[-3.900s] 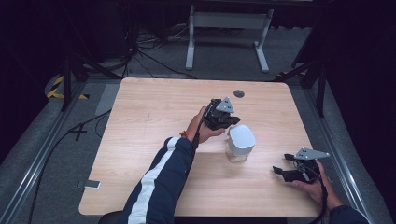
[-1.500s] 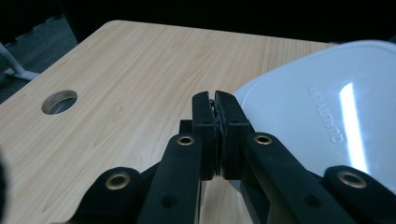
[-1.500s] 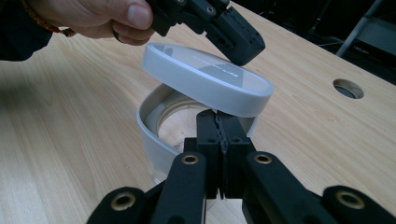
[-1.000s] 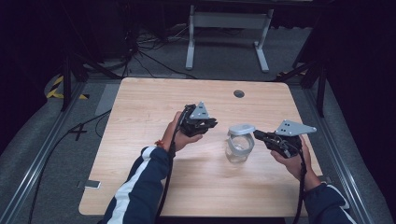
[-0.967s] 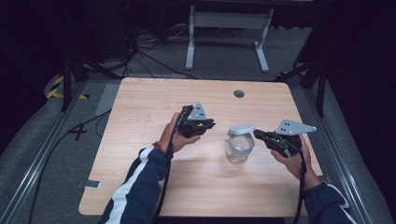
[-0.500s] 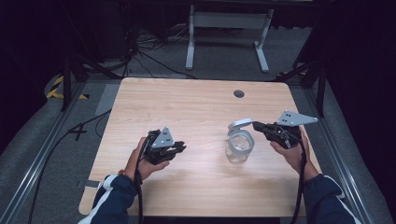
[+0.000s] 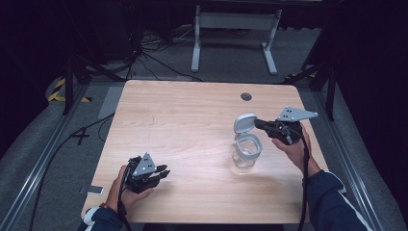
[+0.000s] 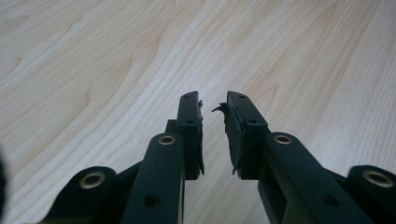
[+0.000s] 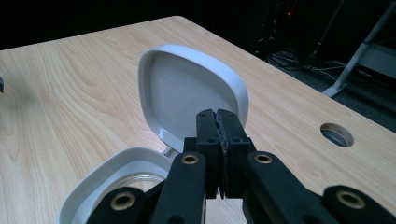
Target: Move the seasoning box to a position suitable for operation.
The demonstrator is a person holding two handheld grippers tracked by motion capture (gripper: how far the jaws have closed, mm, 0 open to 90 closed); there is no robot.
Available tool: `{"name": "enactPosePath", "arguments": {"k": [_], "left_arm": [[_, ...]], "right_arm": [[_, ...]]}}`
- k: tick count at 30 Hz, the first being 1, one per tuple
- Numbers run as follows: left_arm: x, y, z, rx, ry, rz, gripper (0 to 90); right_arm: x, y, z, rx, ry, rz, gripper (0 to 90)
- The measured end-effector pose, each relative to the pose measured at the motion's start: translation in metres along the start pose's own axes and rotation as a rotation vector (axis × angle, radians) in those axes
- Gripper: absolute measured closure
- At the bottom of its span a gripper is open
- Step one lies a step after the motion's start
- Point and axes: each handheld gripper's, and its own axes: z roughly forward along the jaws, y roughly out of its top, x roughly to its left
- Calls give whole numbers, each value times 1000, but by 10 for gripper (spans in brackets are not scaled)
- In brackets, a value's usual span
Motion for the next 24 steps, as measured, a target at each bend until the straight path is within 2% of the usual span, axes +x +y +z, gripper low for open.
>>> {"name": "enactPosePath", "arguments": {"k": [5,6,9,11,13,14,15,17,20,24], "left_arm": [[-1,-10,-4,6,11,-15,708],[0,-13,-5,14,21,-32,680],[3,-20,-5,18,36,-49,592],[5,-24,-5,20,38,-80,529],[8,-28,-4,30,57,-78,480],[10,-30,-4,37,50,-84,420],[10,-33,-3,25,48,-90,410],[11,-35,-1,42,41,-85,382],[12,-36,3,84,39,-55,343],[16,-40,8,88,16,-97,301]], "right_arm": [[2,1,2,2,2,-12,872],[2,1,2,4,-1,-11,858],[3,1,1,6,-4,-22,848],[3,2,0,5,-5,-22,831],[3,2,1,16,-9,-29,806],[4,1,0,25,-14,-33,790],[4,1,-1,32,-17,-36,776],[3,0,-4,31,-21,-32,739],[3,-2,-7,48,-21,-32,696],[6,-7,-12,84,-36,-59,632]]}}
